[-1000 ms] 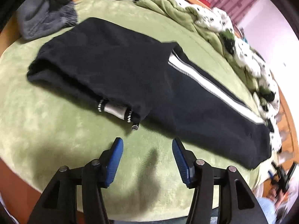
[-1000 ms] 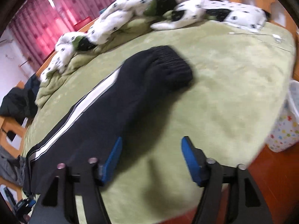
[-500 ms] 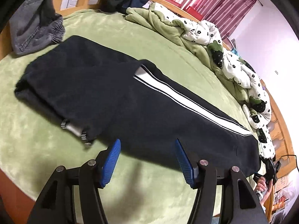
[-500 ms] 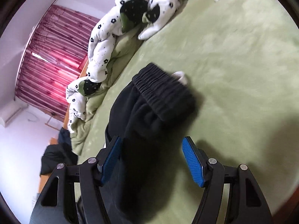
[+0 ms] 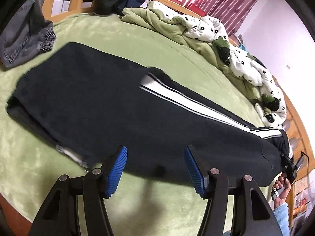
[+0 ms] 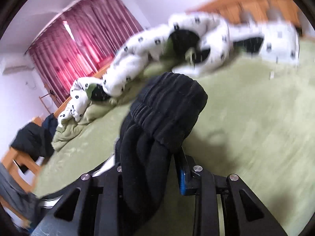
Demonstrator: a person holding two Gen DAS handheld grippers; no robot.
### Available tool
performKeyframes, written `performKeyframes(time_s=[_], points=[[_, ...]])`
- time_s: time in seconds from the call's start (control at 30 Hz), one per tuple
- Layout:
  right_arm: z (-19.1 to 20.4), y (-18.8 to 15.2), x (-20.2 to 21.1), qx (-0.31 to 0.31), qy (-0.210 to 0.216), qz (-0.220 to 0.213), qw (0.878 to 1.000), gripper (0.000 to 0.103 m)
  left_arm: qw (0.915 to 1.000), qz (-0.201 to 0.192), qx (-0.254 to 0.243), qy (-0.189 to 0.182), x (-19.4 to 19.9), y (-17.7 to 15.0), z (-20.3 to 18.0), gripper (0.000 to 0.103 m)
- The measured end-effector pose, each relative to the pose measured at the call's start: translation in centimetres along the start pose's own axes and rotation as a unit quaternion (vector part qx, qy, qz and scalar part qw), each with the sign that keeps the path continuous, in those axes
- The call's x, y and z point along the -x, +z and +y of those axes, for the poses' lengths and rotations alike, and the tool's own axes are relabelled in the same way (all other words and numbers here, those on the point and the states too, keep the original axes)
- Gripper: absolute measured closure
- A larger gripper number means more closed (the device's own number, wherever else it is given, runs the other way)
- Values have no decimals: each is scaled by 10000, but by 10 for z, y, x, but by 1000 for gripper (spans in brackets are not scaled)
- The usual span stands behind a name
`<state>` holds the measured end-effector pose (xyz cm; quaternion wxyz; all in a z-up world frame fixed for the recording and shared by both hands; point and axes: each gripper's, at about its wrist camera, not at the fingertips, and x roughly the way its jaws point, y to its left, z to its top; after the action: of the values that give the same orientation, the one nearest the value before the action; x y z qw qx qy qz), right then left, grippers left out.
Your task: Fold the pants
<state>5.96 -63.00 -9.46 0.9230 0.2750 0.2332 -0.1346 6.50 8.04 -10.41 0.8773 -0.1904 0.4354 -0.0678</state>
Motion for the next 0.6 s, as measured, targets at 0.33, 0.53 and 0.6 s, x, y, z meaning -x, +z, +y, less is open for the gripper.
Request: performKeyframes(time_s=[0.33,0.53,0.6], points=[[-28,-23,-7,252,-1460,817,9856,40,9963,-328,-372,696,23,6,22,37],[-9,-23,53,961,-1910,849,9732,40,9885,79,-936,1184,-25,1,16,37],[-6,-23,77,845,-1914,770,9748,40,9834,0,-1131,1422,-37,0,13,61]])
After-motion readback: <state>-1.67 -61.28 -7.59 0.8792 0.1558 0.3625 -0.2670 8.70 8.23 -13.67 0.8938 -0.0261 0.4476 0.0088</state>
